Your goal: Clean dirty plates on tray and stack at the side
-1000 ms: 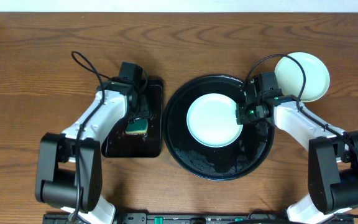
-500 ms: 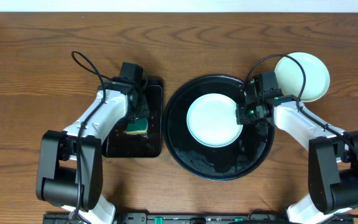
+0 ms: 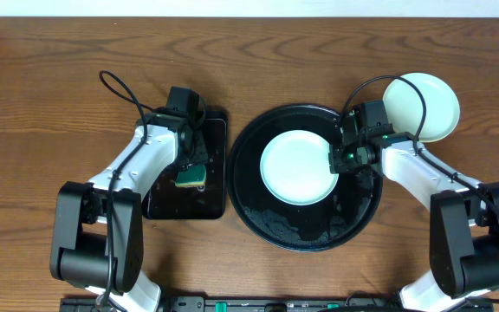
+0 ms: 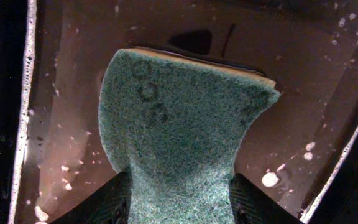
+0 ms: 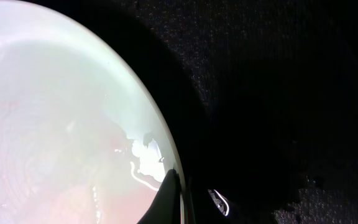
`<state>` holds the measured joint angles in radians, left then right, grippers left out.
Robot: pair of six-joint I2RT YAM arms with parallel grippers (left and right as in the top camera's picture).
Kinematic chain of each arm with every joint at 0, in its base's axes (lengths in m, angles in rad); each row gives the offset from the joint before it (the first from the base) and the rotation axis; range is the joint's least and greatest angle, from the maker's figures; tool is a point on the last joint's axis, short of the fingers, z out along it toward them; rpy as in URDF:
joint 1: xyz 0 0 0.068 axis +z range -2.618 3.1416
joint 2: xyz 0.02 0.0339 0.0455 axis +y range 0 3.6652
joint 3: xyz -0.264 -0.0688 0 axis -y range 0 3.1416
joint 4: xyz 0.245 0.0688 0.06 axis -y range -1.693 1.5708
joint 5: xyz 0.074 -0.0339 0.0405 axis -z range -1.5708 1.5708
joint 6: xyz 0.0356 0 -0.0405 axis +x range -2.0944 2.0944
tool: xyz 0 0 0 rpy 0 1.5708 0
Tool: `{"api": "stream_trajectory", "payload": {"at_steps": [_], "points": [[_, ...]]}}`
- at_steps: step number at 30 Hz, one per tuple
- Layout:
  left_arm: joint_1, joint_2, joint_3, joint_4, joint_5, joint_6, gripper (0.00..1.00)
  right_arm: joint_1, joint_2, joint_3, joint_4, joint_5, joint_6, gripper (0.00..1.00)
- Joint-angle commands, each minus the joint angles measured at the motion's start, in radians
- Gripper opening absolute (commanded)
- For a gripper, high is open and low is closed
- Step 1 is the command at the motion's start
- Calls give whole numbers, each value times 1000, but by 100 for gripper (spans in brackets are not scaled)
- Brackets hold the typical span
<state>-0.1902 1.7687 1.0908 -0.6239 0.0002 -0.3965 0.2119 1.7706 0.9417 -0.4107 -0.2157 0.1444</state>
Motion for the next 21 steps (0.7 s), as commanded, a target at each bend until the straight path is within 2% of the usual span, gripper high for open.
{"api": "stream_trajectory", "payload": {"at_steps": [1, 4, 21], "points": [[3, -25, 20, 2, -12, -9, 52, 3, 18, -3, -11, 32, -4, 1], [3, -25, 20, 7, -13, -9, 43, 3, 18, -3, -12, 32, -4, 1], [3, -24, -55, 75, -13, -10, 43, 11, 18, -3, -8, 32, -3, 1]]}}
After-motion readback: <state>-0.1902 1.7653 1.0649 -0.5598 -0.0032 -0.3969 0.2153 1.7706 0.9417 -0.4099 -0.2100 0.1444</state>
